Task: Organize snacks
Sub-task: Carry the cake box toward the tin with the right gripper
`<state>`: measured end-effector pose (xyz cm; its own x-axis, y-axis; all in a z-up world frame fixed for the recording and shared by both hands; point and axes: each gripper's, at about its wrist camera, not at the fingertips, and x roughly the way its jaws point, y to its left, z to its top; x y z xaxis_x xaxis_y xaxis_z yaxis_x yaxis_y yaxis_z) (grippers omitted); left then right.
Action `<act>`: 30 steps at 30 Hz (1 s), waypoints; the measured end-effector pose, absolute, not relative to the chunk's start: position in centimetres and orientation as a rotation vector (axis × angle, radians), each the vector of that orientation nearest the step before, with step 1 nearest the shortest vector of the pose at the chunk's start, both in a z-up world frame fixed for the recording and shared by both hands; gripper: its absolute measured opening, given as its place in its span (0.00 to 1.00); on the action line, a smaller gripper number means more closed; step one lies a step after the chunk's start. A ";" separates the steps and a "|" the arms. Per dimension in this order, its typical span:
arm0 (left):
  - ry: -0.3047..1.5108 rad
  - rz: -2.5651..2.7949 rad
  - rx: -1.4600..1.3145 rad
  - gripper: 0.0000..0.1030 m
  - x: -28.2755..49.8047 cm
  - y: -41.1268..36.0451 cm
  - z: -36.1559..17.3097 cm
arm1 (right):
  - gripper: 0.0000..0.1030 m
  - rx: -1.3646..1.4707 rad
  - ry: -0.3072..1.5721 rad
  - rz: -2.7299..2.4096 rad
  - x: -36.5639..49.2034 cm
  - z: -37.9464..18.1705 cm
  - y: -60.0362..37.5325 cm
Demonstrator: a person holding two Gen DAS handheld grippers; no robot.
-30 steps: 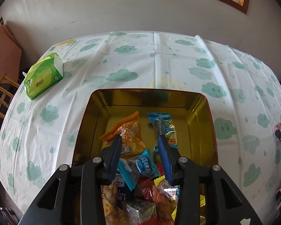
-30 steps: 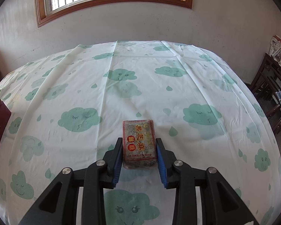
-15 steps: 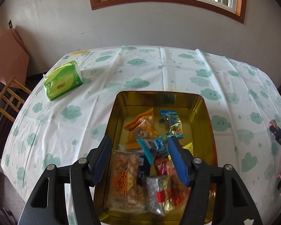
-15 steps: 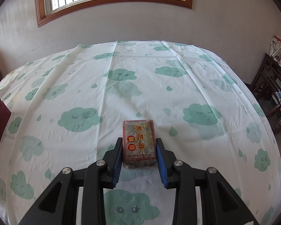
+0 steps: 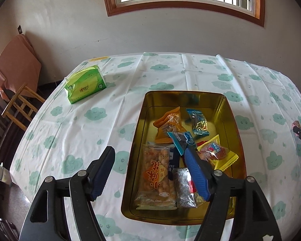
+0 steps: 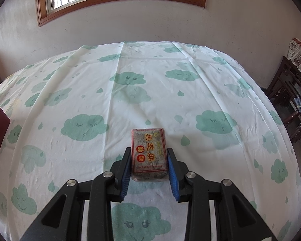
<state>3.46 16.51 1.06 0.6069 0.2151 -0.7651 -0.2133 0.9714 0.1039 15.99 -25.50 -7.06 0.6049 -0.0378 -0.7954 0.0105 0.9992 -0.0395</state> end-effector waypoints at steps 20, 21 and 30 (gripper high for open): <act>0.900 0.262 -0.037 0.73 1.1 17.3 -0.3 | 0.30 -0.038 0.954 -0.050 14.0 -6.5 -22.5; 0.900 0.263 -0.040 0.73 1.0 17.4 -0.3 | 0.29 -0.038 0.954 -0.044 13.8 -6.3 -22.1; 0.892 0.302 -0.053 0.75 0.1 18.6 -0.3 | 0.29 -0.032 0.929 0.076 11.5 -3.6 -16.7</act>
